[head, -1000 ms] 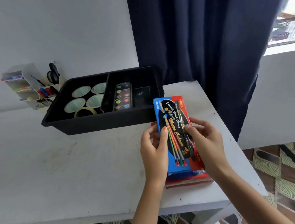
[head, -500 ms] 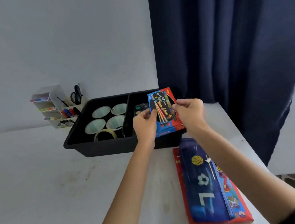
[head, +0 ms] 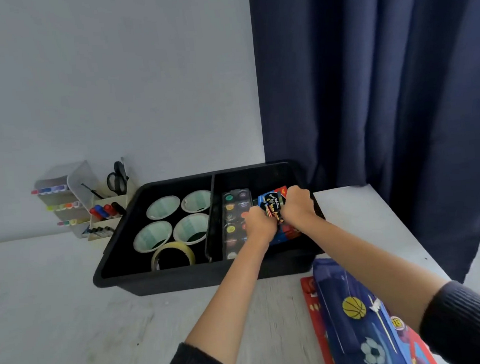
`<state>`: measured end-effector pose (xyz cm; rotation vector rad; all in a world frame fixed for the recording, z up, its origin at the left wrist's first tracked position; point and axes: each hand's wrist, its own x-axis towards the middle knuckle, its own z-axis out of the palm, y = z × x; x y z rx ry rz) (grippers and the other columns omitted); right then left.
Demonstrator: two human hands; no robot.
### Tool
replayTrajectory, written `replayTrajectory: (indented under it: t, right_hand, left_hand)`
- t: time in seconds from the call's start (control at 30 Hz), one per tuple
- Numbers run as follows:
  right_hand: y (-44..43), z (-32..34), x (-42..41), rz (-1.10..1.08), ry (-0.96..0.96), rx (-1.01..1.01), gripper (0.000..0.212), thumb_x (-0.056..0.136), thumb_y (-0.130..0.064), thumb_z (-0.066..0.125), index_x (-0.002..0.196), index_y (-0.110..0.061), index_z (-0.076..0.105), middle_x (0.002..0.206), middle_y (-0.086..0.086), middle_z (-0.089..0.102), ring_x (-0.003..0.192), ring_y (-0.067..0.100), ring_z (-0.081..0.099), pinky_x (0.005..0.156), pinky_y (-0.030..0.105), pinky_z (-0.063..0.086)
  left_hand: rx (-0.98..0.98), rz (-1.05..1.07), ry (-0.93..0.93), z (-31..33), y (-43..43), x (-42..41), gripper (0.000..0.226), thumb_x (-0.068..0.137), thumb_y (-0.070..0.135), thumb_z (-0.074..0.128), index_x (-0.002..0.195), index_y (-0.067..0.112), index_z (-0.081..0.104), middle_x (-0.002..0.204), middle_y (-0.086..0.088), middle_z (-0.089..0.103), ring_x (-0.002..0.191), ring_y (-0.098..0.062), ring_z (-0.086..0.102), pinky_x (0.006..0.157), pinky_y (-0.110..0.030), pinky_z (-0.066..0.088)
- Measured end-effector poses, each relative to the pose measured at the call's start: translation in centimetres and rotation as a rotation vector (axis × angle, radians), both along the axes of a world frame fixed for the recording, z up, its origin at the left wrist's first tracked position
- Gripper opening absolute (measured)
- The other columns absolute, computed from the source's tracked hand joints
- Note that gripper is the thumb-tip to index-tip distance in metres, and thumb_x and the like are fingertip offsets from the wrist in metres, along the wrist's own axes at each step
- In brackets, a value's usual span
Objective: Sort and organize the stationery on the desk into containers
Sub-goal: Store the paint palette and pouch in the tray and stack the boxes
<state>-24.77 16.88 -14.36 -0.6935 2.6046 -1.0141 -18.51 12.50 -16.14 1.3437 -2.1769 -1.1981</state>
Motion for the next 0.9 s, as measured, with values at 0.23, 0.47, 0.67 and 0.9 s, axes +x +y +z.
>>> replayTrajectory:
  t: [0.23,0.47,0.67,0.9]
  right_hand:
    - [-1.1,-1.3,-0.6,0.079,-0.037,0.14,0.03,0.096,-0.005,0.041,0.122,0.007,0.049,0.125,0.023,0.053,0.115,0.034,0.053,0.089,0.035,0.043]
    - [-1.1,-2.2,-1.5,0.153,-0.138,0.179,0.03,0.094,-0.007,0.048,0.121,0.005,0.054,0.121,0.021,0.057,0.111,0.031,0.056,0.086,0.033,0.045]
    - [-0.8,-2.6,-1.7,0.107,-0.301,0.012,0.026,0.093,-0.007,0.044,0.113,0.002,0.057,0.112,0.019,0.06,0.098,0.029,0.057,0.078,0.031,0.046]
    - [2.5,0.3,-1.1,0.171,-0.406,-0.302,0.037,0.093,0.002,0.038,0.123,-0.008,0.057,0.119,0.015,0.061,0.096,0.02,0.061,0.078,0.027,0.052]
  left_hand:
    - [-0.217,-0.28,-0.335,-0.3,0.2,-1.1,0.027,0.09,0.002,0.051,0.115,-0.006,0.055,0.12,-0.023,0.057,0.114,-0.035,0.053,0.089,-0.036,0.045]
    - [-0.348,-0.384,-0.541,-1.0,-0.2,-0.9,0.037,0.093,0.012,0.048,0.128,0.001,0.045,0.131,-0.021,0.045,0.122,-0.031,0.04,0.099,-0.034,0.037]
    - [-0.488,-0.35,-0.447,-0.5,-1.0,-0.3,0.03,0.089,0.0,0.051,0.119,0.0,0.054,0.127,-0.017,0.047,0.123,-0.03,0.036,0.096,-0.036,0.039]
    - [-0.306,-0.12,0.107,1.4,-1.0,2.3,0.028,0.089,-0.001,0.051,0.109,0.008,0.068,0.109,-0.005,0.067,0.089,-0.01,0.06,0.079,-0.02,0.048]
